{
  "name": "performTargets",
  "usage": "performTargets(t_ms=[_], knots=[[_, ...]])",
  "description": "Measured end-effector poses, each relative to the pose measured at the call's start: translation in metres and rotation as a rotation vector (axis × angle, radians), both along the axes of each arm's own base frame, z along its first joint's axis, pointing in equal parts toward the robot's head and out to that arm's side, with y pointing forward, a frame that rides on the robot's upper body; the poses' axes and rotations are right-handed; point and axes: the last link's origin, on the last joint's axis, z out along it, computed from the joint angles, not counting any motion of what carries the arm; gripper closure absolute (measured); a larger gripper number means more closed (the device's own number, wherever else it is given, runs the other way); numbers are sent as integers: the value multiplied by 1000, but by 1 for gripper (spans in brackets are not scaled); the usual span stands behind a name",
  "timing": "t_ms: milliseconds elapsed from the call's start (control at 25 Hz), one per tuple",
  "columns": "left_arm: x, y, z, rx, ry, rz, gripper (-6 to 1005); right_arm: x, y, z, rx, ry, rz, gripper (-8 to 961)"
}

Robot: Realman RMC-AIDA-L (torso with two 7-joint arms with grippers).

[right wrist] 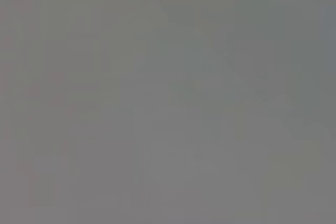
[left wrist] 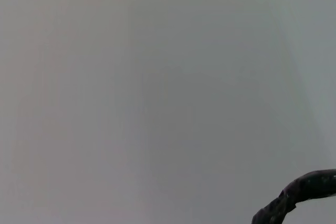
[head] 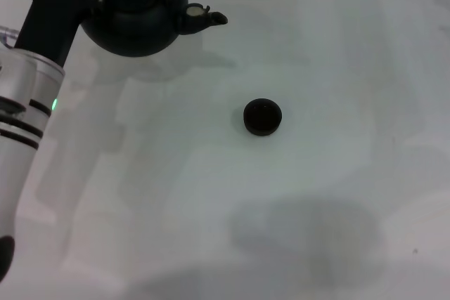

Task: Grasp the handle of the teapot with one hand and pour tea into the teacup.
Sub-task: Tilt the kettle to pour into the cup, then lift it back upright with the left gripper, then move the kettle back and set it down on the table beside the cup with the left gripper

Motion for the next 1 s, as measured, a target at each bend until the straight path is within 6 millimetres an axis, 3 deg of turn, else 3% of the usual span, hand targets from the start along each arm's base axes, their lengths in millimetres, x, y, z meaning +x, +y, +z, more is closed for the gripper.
performTargets(t_ms=[480, 1000], knots=[[-9, -36, -17, -36, -178, 112, 885, -9, 6, 1, -33, -58, 48, 255], [-40, -75, -29, -58, -254, 289, 876, -14, 8, -2, -58, -87, 72, 255]])
